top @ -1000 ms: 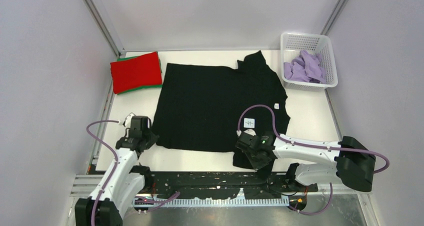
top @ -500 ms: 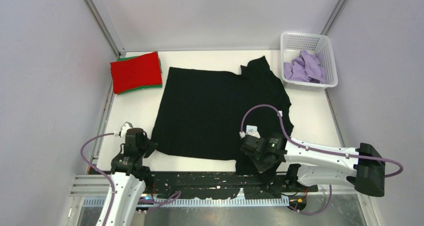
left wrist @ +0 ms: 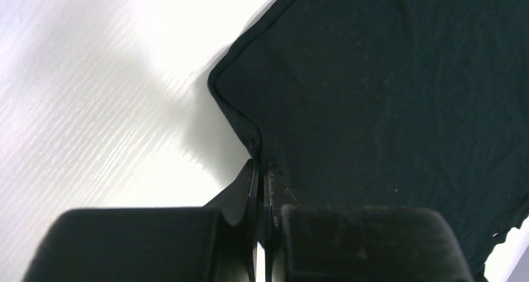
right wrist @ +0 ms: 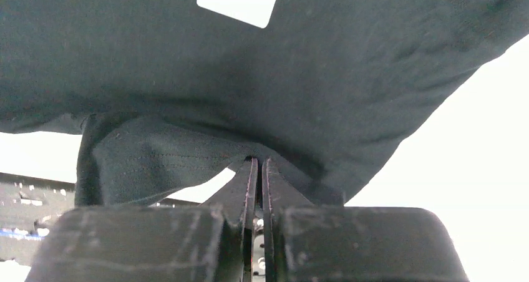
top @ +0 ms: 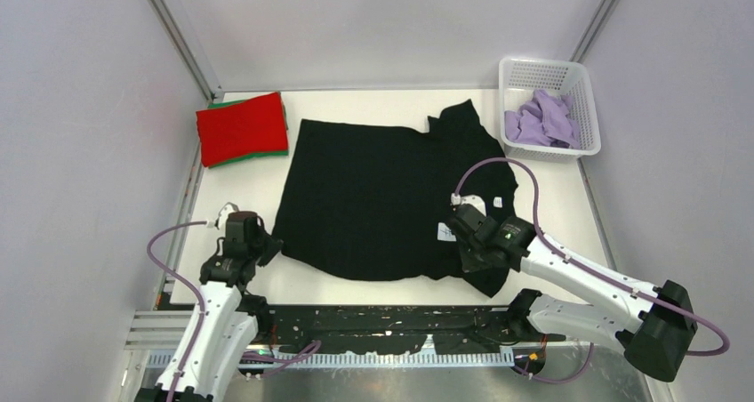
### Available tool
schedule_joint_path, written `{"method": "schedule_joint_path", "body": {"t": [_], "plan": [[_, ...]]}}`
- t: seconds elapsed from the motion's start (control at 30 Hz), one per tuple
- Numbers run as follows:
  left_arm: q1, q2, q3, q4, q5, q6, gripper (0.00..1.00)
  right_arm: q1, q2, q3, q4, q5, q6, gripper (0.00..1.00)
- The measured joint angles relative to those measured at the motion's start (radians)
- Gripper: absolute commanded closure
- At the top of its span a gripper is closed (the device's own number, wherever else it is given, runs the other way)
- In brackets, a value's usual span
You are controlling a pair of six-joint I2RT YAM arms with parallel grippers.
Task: Fold and stack the t-shirts
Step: Fold the flattened tshirt in 1/3 of the way
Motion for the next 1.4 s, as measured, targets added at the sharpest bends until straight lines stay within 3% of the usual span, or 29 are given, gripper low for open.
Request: {"method": "schedule_joint_path", "body": {"t": [0.4, 1.07, 1.1, 1.13, 1.17, 1.23, 1.27, 1.3, 1.33, 1.4], "plan": [[0.0, 0.294, 0.17, 0.154, -0.034, -0.008, 1.0, -0.212, 0.094, 0.102, 0.082, 0.037, -0.133, 0.95], [-0.001, 0.754, 0.483, 0.252, -0.055, 0.006, 1.0, -0.386, 0.37, 0.286, 0.206, 0.035, -0.284, 0.94], [-0.001, 0.782, 0.506, 0.251, -0.056, 0.006, 0.87, -0.393, 0.384, 0.293, 0.21, 0.034, -0.289, 0.93], [-0.001, 0.813, 0.533, 0.249, -0.058, 0.008, 0.6, -0.402, 0.407, 0.305, 0.216, 0.032, -0.294, 0.92], [-0.001, 0.841, 0.554, 0.248, -0.06, 0.011, 0.43, -0.409, 0.43, 0.319, 0.221, 0.032, -0.299, 0.91], [0.0, 0.898, 0.603, 0.232, -0.068, 0.019, 0.21, -0.424, 0.499, 0.356, 0.233, 0.033, -0.315, 0.88], [0.001, 0.933, 0.636, 0.223, -0.071, 0.023, 0.09, -0.433, 0.541, 0.38, 0.241, 0.035, -0.321, 0.81], [0.003, 0.97, 0.674, 0.212, -0.074, 0.028, 0.02, -0.444, 0.587, 0.41, 0.246, 0.043, -0.326, 0.64], [0.005, 1.007, 0.717, 0.203, -0.073, 0.032, 0.01, -0.458, 0.638, 0.446, 0.251, 0.054, -0.332, 0.53], [0.01, 1.064, 0.796, 0.181, -0.067, 0.032, 0.0, -0.484, 0.729, 0.525, 0.253, 0.09, -0.344, 0.44]]}}
